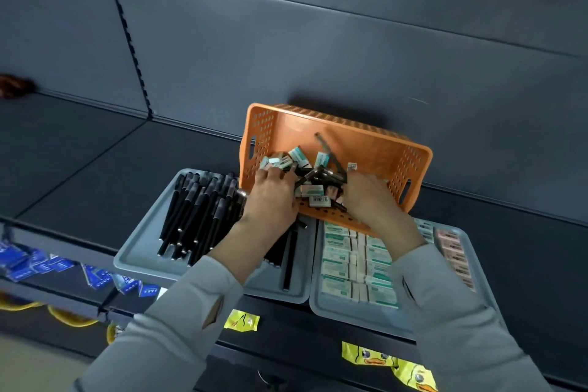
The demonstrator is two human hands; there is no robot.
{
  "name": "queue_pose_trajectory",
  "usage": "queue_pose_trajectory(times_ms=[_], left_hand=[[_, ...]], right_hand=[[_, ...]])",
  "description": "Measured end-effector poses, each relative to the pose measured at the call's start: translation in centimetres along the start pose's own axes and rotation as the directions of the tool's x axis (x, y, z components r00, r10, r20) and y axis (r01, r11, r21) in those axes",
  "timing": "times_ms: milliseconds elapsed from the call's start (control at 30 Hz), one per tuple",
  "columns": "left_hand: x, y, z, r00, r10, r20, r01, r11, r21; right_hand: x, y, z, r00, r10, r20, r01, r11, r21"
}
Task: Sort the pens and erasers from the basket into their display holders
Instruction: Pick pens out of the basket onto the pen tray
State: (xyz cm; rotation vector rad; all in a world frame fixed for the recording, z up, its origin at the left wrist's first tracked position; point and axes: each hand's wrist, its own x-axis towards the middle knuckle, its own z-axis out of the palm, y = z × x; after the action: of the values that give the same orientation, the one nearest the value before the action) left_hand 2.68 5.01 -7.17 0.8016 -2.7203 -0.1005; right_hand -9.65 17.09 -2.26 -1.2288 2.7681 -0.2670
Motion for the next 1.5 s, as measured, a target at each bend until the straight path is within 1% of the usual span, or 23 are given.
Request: queue_pose_trajectory(times_ms=[67, 133, 167, 200, 267, 300, 367, 400, 500, 567, 633, 700, 767, 800, 867, 933, 1000, 1033, 1133, 1233, 1367, 1433, 1500], left_hand=[[0.4, -0.5, 0.1, 1.0, 0.011, 0.001, -0.011, 0.999, -0.038], [0.6, -0.9, 0.0, 1.0, 0.007, 0.005, -0.007, 0.996, -0.092], [0.7, -1.0, 0.0, 1.0, 0.005, 0.006, -0.004, 0.992, -0.127], [0.8, -1.0, -0.2, 1.0, 0.002, 0.001, -0.002, 0.985, -0.17], [0.7, -0.9, -0.7, 0.998, 0.01, -0.066, -0.027, 0.966, -0.256], [0.5, -0.9, -0.9, 0.99, 0.025, -0.139, -0.061, 0.962, -0.265], [0.0, -1.1, -1.4, 0.954, 0.045, -0.296, -0.112, 0.97, -0.215], [-0.3, -1.4, -1.6, 0.945, 0.039, -0.325, -0.112, 0.971, -0.209], [-1.2, -2.1, -2.1, 0.971, -0.008, -0.238, -0.053, 0.968, -0.246], [-1.7, -2.6, -1.9, 0.989, -0.041, -0.139, 0.003, 0.965, -0.261], [-2.4, -2.6, -1.9, 0.995, -0.067, -0.071, 0.038, 0.938, -0.346], [-3.1, -2.5, -2.5, 0.993, -0.117, -0.03, 0.089, 0.88, -0.467], [-3.4, -2.6, -3.3, 0.983, -0.182, -0.033, 0.137, 0.836, -0.532], [-3.4, -2.7, -3.7, 0.98, -0.195, -0.048, 0.14, 0.835, -0.533], [-3.5, -3.1, -4.3, 0.979, -0.166, -0.116, 0.092, 0.874, -0.477], [-3.8, -3.6, -4.3, 0.982, -0.083, -0.168, 0.014, 0.926, -0.378], [-4.0, -4.0, -3.6, 0.986, 0.039, -0.164, -0.087, 0.952, -0.295], [-4.2, -4.1, -3.2, 0.986, 0.097, -0.133, -0.128, 0.961, -0.246], [-4.3, -4.4, -2.0, 0.968, 0.252, 0.011, -0.25, 0.963, -0.105], [-4.0, -4.3, -1.9, 0.947, 0.322, 0.021, -0.318, 0.942, -0.103], [-3.8, -4.3, -2.2, 0.932, 0.363, 0.016, -0.356, 0.921, -0.156], [-3.9, -4.4, -2.1, 0.922, 0.387, -0.009, -0.384, 0.913, -0.137], [-3.9, -4.5, -1.8, 0.928, 0.371, -0.046, -0.374, 0.921, -0.108]], right_hand=[[0.1, 0.4, -0.4, 0.998, 0.029, -0.059, -0.021, 0.991, 0.133], [0.3, 0.5, -0.7, 0.996, 0.06, -0.06, -0.037, 0.944, 0.328], [0.5, 0.4, -0.8, 0.997, 0.067, -0.048, -0.044, 0.923, 0.381], [0.5, 0.4, -0.8, 0.997, 0.064, -0.041, -0.043, 0.919, 0.392], [0.5, 0.5, -0.8, 0.998, 0.05, -0.037, -0.035, 0.946, 0.321], [0.5, 0.5, -0.8, 0.998, 0.042, -0.043, -0.03, 0.966, 0.258], [0.2, 0.9, -0.5, 0.999, 0.018, -0.035, -0.013, 0.991, 0.133], [-0.1, 1.1, -0.3, 1.0, 0.002, -0.004, -0.002, 0.997, 0.075], [-0.8, 0.9, 0.8, 0.993, -0.015, 0.115, 0.026, 0.995, -0.096], [-0.9, 0.6, 1.4, 0.995, -0.005, 0.098, 0.017, 0.993, -0.119], [-0.9, 0.4, 1.5, 0.996, -0.002, 0.085, 0.013, 0.992, -0.126], [-0.8, 0.5, 1.5, 0.995, -0.002, 0.097, 0.017, 0.989, -0.145], [-1.0, 0.5, 1.1, 0.996, 0.012, 0.089, 0.004, 0.983, -0.181], [-1.1, 0.6, 0.7, 0.998, 0.026, 0.062, -0.013, 0.98, -0.2], [-1.3, 0.7, -0.2, 0.998, 0.043, -0.045, -0.053, 0.969, -0.24], [-1.4, 0.3, -0.9, 0.987, 0.031, -0.158, -0.069, 0.968, -0.241], [-1.0, -0.4, -0.9, 0.977, 0.003, -0.214, -0.046, 0.979, -0.197], [-0.6, -0.9, -0.7, 0.976, -0.022, -0.215, -0.015, 0.986, -0.169], [1.5, -1.9, 0.8, 0.977, -0.162, -0.141, 0.143, 0.98, -0.138], [3.9, -2.1, 2.5, 0.964, -0.245, -0.102, 0.225, 0.959, -0.173], [4.7, -2.4, 3.1, 0.968, -0.245, -0.057, 0.225, 0.944, -0.24], [4.6, -2.4, 2.9, 0.972, -0.224, -0.068, 0.198, 0.943, -0.266], [4.3, -2.2, 2.7, 0.976, -0.196, -0.097, 0.163, 0.948, -0.272]])
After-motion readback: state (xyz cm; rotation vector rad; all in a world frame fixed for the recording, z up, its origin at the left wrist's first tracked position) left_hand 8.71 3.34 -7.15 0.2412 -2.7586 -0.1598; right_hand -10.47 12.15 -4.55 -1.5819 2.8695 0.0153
